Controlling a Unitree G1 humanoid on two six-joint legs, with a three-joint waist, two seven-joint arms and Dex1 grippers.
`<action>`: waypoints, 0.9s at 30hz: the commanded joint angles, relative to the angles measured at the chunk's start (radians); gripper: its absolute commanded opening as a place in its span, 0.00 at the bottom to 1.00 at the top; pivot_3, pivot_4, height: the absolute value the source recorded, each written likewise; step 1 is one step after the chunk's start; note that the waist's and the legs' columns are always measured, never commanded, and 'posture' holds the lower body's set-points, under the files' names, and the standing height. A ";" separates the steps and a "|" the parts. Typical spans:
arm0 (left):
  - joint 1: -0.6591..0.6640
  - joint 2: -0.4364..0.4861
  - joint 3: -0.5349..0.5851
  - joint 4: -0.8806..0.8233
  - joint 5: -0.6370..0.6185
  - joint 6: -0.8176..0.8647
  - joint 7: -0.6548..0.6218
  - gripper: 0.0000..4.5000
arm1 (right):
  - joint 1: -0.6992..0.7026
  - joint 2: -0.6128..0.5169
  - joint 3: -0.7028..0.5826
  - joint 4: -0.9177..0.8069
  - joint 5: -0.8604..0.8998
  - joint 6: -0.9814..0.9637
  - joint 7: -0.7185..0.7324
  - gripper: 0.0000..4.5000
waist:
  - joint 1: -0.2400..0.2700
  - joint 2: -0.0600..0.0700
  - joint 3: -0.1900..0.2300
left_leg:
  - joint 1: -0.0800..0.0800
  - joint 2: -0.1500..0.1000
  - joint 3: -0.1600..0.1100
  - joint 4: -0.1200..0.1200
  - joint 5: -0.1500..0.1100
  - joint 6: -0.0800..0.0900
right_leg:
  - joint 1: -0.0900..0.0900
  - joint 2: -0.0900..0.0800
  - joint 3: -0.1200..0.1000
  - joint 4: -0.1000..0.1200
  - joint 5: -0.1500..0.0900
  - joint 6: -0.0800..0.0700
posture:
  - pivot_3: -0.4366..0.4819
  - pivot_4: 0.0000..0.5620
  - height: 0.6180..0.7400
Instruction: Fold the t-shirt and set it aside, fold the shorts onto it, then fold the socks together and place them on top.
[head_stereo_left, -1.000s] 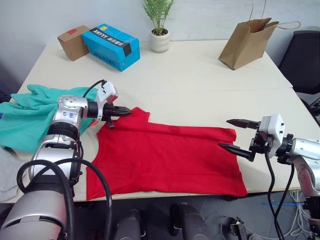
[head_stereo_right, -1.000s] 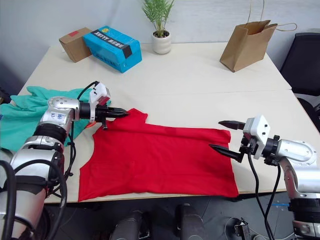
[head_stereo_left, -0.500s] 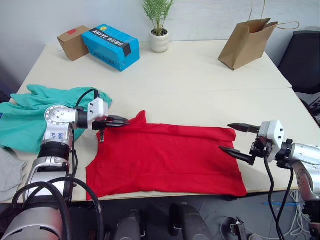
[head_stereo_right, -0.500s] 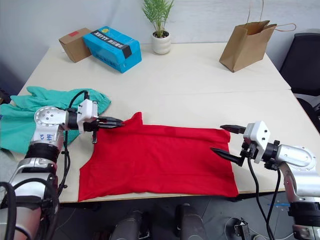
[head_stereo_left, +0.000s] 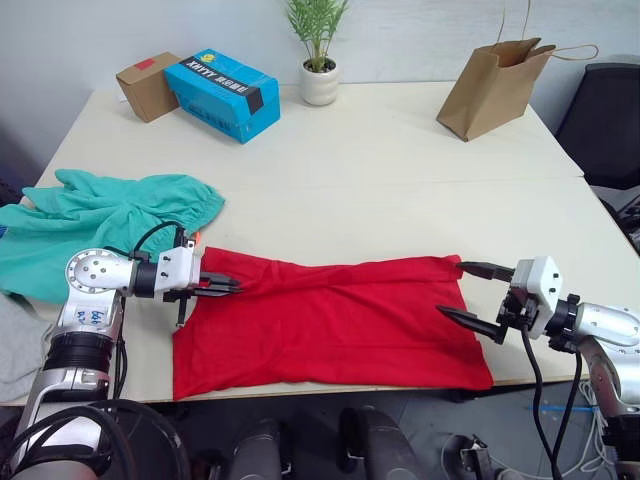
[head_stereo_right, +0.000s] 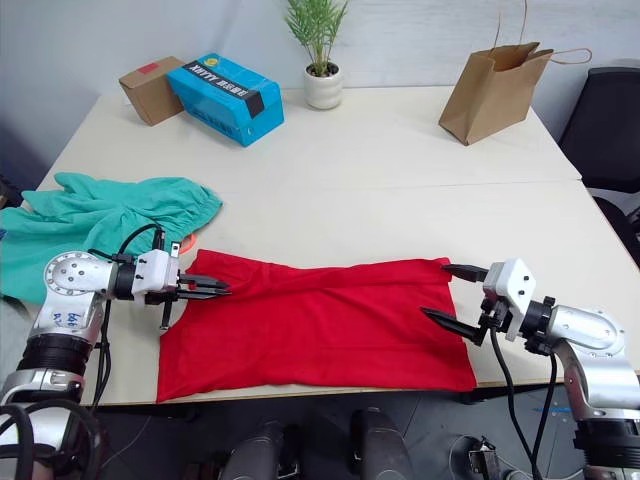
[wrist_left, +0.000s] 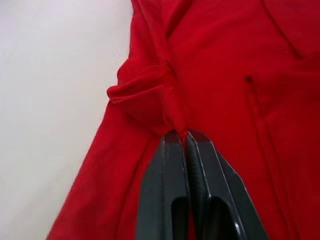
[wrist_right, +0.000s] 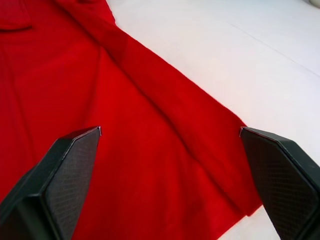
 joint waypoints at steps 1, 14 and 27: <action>0.008 0.019 -0.003 -0.040 0.022 0.006 0.059 0.00 | -0.005 0.007 -0.007 -0.007 0.000 -0.025 -0.006 1.00 | 0.000 0.000 0.000 | 0.000 0.000 0.000 0.000 0.000 0.000 | 0.000 0.000 0.000 0.000 0.000 0.000 | 0.48 0.27 1.00; 0.123 0.160 0.042 -0.326 -0.157 0.471 0.005 0.74 | -0.022 -0.066 -0.014 -0.086 0.116 0.193 0.071 1.00 | -0.003 0.000 0.000 | 0.000 0.001 0.000 -0.001 0.000 0.000 | 0.000 0.001 0.000 0.000 0.000 0.000 | 0.48 0.27 1.00; -0.028 0.032 0.023 -0.318 -0.182 0.740 0.263 0.68 | -0.501 0.095 0.329 0.130 -0.122 0.181 0.001 0.38 | 0.001 -0.001 -0.001 | -0.001 0.002 -0.001 -0.001 0.001 -0.001 | -0.001 0.002 -0.001 -0.001 0.001 -0.004 | 0.48 0.27 1.00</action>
